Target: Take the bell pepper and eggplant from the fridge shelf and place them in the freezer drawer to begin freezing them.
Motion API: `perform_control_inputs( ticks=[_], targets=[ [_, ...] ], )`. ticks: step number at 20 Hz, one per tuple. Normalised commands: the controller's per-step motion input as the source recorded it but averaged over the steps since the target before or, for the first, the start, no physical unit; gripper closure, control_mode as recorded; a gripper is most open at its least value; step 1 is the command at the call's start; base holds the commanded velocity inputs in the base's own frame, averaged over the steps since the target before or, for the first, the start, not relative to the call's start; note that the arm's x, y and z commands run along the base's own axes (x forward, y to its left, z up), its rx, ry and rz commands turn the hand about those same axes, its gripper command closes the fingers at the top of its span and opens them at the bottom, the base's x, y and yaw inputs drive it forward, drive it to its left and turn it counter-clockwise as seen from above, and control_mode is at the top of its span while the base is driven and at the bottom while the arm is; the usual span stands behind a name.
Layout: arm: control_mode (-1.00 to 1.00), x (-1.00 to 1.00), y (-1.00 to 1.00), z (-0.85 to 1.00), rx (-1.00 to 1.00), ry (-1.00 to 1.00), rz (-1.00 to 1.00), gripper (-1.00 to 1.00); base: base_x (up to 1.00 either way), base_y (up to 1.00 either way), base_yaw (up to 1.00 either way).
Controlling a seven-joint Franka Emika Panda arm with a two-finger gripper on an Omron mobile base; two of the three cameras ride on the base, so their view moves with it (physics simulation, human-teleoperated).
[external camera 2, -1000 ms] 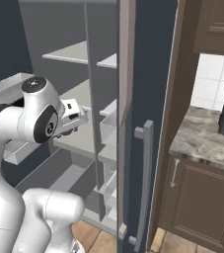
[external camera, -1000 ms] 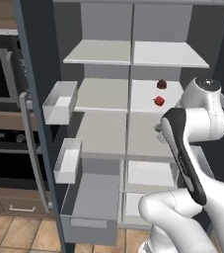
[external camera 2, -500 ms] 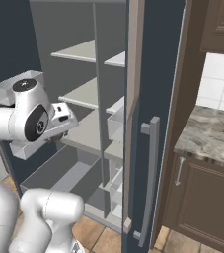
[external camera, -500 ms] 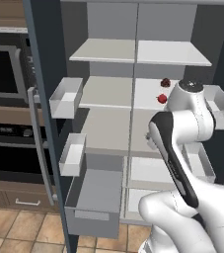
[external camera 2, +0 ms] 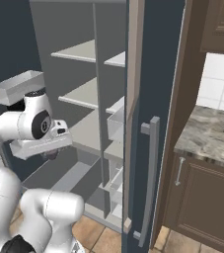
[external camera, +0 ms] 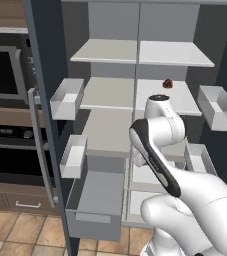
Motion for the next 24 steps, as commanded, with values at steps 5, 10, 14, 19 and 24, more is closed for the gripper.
perform_control_inputs(
  ticks=[5,10,14,19,24],
  targets=[
    [-1.00,0.32,0.45,-0.93,0.05,0.18,0.00,1.00,0.00,0.00,0.00],
    [-1.00,0.48,0.33,-0.80,0.05,0.11,0.00,1.00,0.00,0.00,0.00],
    [-1.00,0.68,0.22,-0.59,-0.02,0.02,0.00,1.00,0.00,0.00,0.00],
    [-1.00,0.48,0.08,-0.46,-0.01,0.01,0.00,1.00,0.00,0.00,0.00],
    [-1.00,0.30,0.09,-0.57,0.00,0.00,0.00,1.00,0.00,0.00,0.00]
  ],
)
